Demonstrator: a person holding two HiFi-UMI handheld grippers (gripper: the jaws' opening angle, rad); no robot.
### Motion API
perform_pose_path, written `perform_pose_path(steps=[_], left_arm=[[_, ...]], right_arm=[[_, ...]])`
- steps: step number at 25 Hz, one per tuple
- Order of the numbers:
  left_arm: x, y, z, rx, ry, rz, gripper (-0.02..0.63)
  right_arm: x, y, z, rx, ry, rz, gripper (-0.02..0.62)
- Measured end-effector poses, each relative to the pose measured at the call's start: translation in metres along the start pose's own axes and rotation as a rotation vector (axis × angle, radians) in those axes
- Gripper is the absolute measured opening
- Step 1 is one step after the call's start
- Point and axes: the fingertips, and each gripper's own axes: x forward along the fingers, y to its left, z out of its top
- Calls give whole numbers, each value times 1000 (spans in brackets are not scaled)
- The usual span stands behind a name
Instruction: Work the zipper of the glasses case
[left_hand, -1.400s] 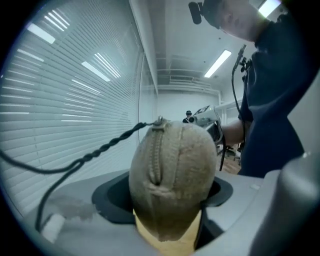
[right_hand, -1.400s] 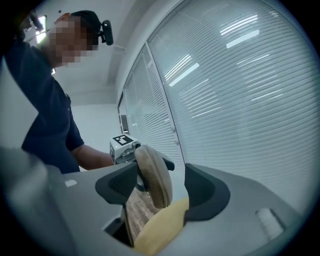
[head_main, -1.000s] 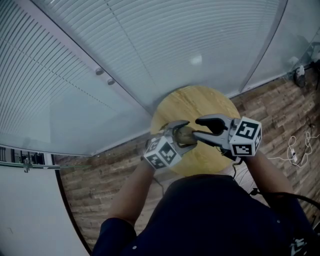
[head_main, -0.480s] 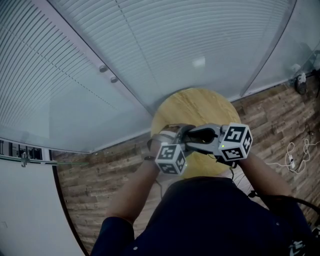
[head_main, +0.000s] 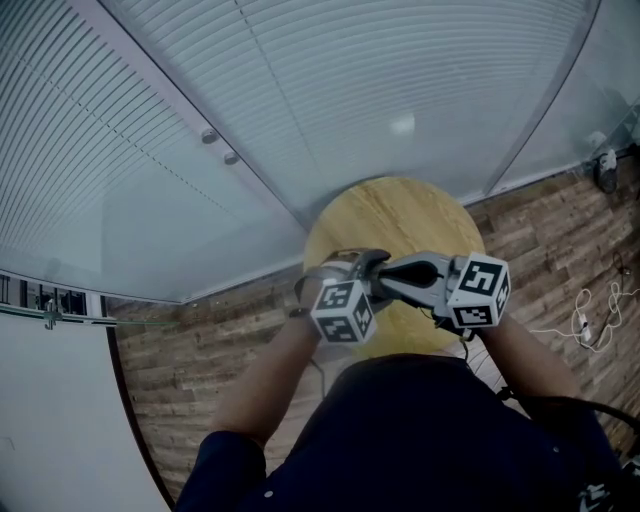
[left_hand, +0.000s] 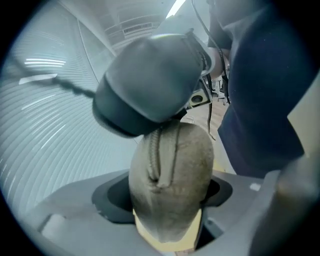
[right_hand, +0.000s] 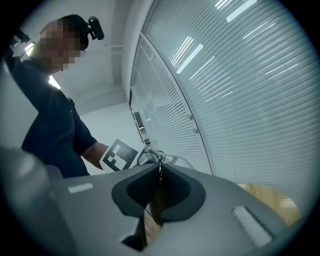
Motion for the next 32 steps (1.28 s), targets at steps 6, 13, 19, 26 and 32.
perform_pose_path(steps=[6, 13, 19, 26, 32], left_arm=[[-1, -3, 16, -166, -72, -85, 353], [-14, -8, 35, -310, -217, -144, 341], [-34, -6, 44, -394, -362, -152, 308], [-51, -1, 56, -414, -473, -163, 307], [-62, -3, 67, -435, -509, -195, 305]], right_arm=[[-14, -4, 13, -36, -82, -35, 11], [-27, -2, 21, -73, -187, -62, 8], [-38, 4, 32, -58, -281, -34, 8], [-43, 12, 45, -88, -326, -1, 8], [-55, 20, 52, -63, -411, 49, 8]])
